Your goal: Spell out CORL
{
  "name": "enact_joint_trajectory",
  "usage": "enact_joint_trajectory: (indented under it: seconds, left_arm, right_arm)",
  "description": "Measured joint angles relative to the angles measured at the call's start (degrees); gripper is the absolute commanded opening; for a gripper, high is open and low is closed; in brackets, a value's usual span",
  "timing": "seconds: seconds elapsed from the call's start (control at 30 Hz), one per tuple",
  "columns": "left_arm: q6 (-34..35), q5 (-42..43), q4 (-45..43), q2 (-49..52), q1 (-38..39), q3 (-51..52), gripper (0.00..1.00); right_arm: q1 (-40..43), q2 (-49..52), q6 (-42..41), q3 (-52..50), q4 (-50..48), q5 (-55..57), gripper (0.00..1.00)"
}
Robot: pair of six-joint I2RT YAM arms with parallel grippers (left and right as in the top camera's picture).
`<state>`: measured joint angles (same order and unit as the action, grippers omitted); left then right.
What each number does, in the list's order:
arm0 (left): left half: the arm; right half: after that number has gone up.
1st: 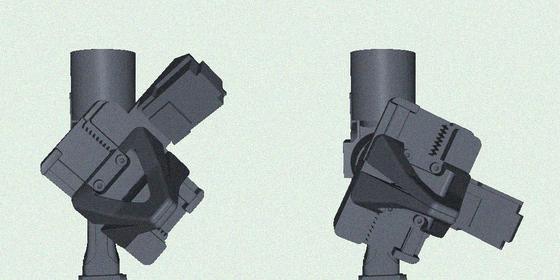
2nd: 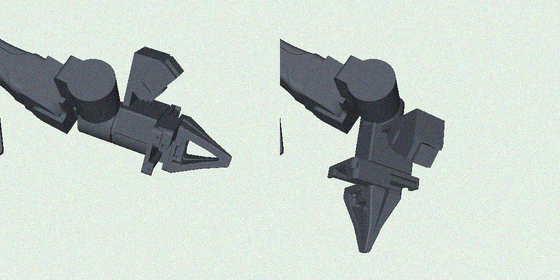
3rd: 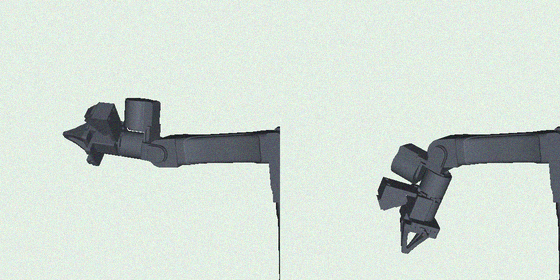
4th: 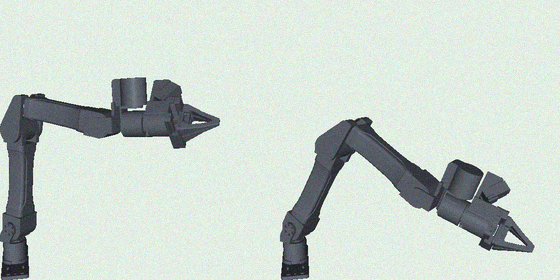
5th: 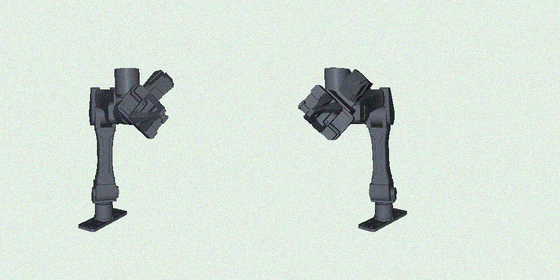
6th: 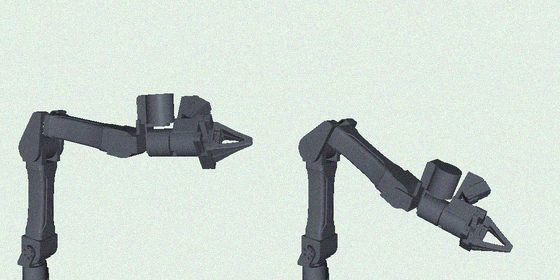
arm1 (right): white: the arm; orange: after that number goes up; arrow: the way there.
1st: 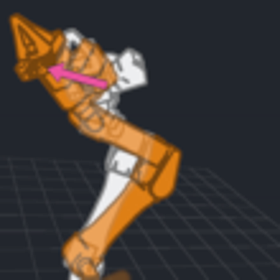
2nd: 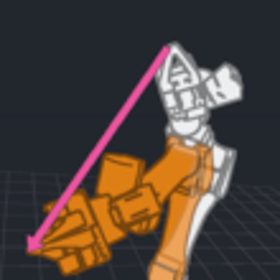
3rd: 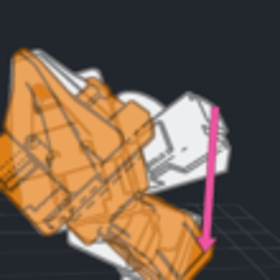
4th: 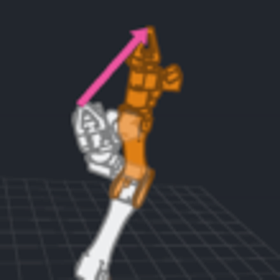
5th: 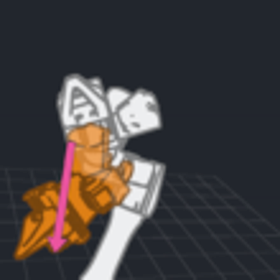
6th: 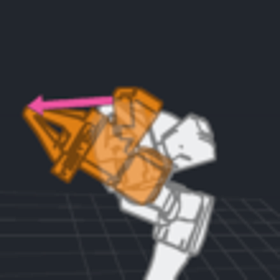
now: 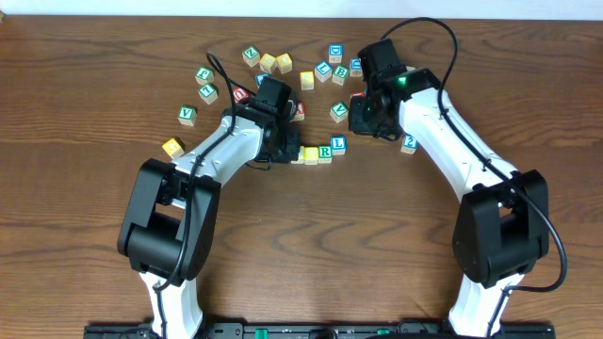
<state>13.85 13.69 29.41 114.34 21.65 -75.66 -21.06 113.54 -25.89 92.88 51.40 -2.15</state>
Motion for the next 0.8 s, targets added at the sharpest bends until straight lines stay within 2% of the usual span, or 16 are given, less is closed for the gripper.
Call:
enact_joint_trajectory:
  seconds: [0.17,0.6,0.8]
  left_arm:
    - [0.7,0.0,-0.1,0.0,0.0,0.0,0.08]
    - [1.0,0.0,-0.1,0.0,0.0,0.0,0.08]
    - [1.0,0.0,-0.1,0.0,0.0,0.0,0.07]
  right_arm:
    - [-1.0,0.0,0.0,-0.1,-3.1,0.0,0.19]
    - [-2.7,6.0,-0.2,-0.5,-10.0,-0.5,0.01]
    - [-3.1,8.7,-0.4,-0.8,-11.9,-0.7,0.01]
